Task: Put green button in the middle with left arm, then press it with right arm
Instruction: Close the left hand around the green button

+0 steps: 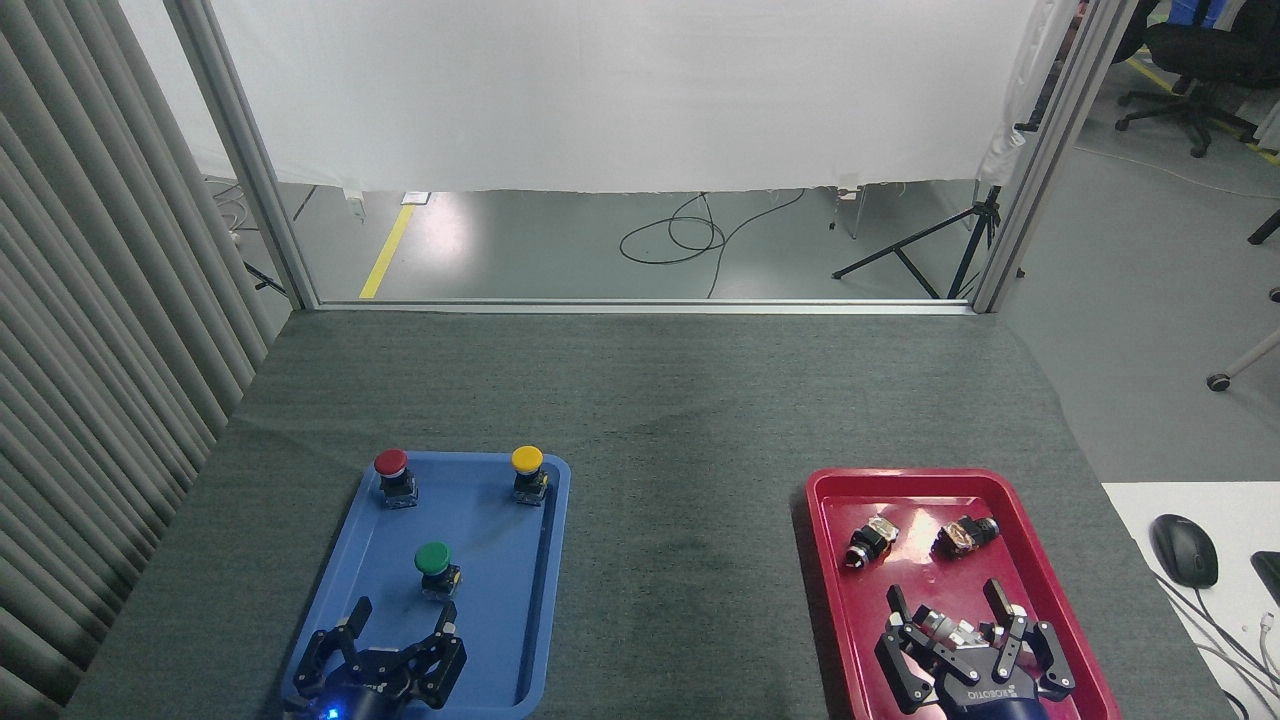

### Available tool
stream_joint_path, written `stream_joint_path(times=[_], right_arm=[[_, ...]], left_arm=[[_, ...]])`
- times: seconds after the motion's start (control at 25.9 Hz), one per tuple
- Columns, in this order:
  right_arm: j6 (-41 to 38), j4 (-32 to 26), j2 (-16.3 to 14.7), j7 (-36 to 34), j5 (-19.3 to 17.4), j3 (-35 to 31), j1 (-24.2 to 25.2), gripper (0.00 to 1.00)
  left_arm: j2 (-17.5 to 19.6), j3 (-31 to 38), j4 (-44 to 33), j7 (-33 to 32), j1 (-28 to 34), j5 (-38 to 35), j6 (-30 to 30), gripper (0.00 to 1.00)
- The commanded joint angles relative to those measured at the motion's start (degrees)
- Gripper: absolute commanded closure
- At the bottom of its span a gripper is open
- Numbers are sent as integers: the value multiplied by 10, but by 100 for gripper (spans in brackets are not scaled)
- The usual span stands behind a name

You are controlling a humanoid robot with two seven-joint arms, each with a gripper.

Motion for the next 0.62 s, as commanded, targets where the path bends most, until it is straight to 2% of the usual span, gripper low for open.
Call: stream_joint_path(times=[0.0,0.15,0.27,0.58], right_arm=[[-1,0,-1,-5,0,-2,0,1],[-1,0,-1,-6,-1,-4,-2,1],[-1,0,-2,-6,-2,-3,-3,1],[2,0,-4,-6,-3,-3,-2,1]], left_arm=[[-1,0,36,3,-24,-1,-1,1],[-1,-3,54,3,-47,-1,-12,2],[3,-6,87,4,-68,-1,-16,9],[1,-6,114,7,-90,0,-30,10]])
